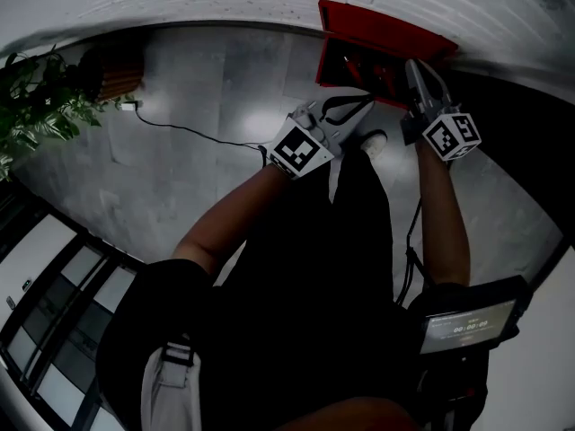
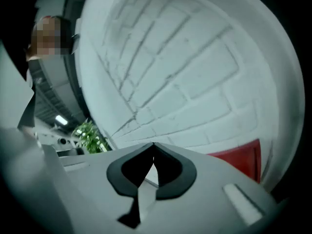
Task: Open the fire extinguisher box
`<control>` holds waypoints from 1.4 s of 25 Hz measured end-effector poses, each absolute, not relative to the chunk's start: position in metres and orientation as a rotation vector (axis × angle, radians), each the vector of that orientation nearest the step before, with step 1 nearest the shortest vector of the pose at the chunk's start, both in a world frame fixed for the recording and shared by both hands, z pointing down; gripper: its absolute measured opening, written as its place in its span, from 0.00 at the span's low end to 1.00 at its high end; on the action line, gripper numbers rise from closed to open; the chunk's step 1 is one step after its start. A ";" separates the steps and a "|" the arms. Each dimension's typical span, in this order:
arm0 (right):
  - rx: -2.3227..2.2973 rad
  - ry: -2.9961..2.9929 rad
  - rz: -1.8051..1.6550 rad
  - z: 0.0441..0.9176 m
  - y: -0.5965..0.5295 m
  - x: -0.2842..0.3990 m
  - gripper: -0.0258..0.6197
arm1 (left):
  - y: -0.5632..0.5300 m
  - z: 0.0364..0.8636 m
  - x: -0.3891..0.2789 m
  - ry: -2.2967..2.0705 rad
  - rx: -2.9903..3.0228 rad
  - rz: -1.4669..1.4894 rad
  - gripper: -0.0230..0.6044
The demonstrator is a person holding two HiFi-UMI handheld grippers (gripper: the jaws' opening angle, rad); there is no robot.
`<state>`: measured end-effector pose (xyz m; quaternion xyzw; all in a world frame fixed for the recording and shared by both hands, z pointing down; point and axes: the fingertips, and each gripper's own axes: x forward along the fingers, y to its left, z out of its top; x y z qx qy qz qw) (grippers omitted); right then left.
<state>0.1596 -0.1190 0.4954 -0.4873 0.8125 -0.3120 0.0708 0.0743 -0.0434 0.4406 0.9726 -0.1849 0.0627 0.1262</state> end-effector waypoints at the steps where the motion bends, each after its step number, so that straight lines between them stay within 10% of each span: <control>1: -1.467 2.531 -0.858 0.477 -0.106 0.151 0.05 | -0.038 0.430 0.072 -0.528 2.835 0.188 0.04; 14: -1.219 2.967 -0.269 0.270 0.038 0.071 0.05 | 0.040 0.284 0.052 -0.474 2.925 0.074 0.04; 35: -1.180 2.987 -0.112 0.213 0.059 0.067 0.05 | 0.059 0.227 0.065 -0.476 3.026 0.004 0.04</control>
